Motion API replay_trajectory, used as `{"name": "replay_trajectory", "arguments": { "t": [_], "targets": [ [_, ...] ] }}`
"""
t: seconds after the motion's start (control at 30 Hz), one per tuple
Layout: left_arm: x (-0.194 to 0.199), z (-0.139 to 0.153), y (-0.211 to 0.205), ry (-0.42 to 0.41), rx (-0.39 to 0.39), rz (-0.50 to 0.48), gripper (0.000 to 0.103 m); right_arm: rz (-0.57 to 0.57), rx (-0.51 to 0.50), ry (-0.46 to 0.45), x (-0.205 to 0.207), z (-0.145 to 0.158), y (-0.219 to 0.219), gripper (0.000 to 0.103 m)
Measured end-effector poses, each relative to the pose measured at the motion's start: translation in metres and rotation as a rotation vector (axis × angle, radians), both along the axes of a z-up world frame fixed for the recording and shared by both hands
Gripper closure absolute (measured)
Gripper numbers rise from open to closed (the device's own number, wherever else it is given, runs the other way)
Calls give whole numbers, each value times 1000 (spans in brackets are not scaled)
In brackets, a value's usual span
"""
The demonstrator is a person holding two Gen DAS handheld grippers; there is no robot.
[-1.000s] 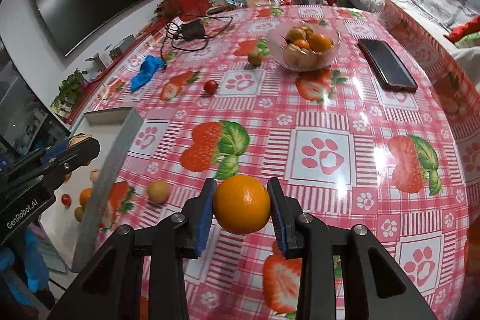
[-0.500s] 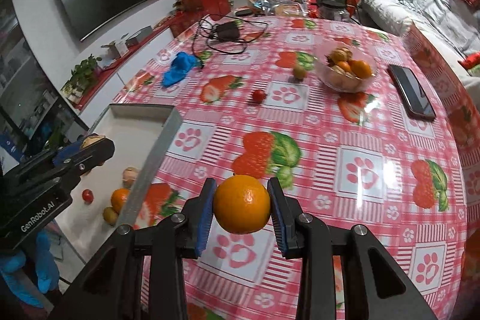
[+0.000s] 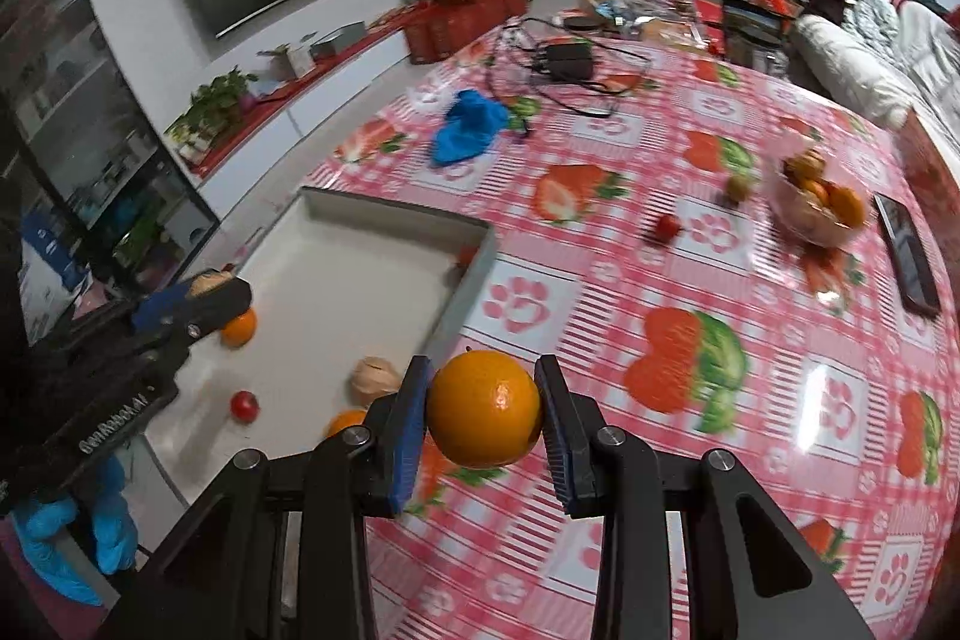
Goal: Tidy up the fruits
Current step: 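Carry the wrapped fruit and tangerine over the white tray with both tools, then lower the wrapped fruit and tangerine into the tray and open both tools, then grasp a brown kiwi with the left tool while the right tool grasps another tangerine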
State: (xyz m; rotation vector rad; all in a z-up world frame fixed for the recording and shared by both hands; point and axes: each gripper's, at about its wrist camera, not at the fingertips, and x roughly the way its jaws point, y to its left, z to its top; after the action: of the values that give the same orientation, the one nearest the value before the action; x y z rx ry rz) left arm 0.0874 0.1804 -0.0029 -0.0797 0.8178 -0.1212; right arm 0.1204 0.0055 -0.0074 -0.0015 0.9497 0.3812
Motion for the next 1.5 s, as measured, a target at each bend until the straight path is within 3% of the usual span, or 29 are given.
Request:
{"name": "replay_trajectory", "arguments": {
  "t": [0.43, 0.5, 0.6, 0.63, 0.67, 0.73, 0.9, 1.17, 1.5],
  "targets": [
    [2, -45, 25, 91, -17, 18, 73, 86, -1, 65, 14, -27, 56, 67],
    [1, -47, 26, 93, -9, 23, 69, 100, 5, 76, 16, -30, 61, 67],
    [0, -49, 27, 93, 15, 45, 41, 113, 10, 92, 16, -32, 64, 66],
    [-1, -49, 27, 86, 17, 54, 31, 111, 8, 94, 15, -33, 63, 59],
    [-3, -48, 29, 81, 14, 58, 27, 105, 8, 94, 15, -33, 61, 36],
    [-4, -47, 29, 78, 10, 61, 23, 69, 3, 59, 12, -28, 51, 15],
    [-5, -46, 29, 80, 17, 72, 22, -7, -27, 34, 15, -22, 16, 15],
    [-9, -43, 20, 84, 29, 62, 21, -203, -7, 104, 15, -39, -66, 15],
    [-11, -40, 7, 90, 50, 49, 21, -262, -52, 128, -10, -62, -106, 15]
  ]
}}
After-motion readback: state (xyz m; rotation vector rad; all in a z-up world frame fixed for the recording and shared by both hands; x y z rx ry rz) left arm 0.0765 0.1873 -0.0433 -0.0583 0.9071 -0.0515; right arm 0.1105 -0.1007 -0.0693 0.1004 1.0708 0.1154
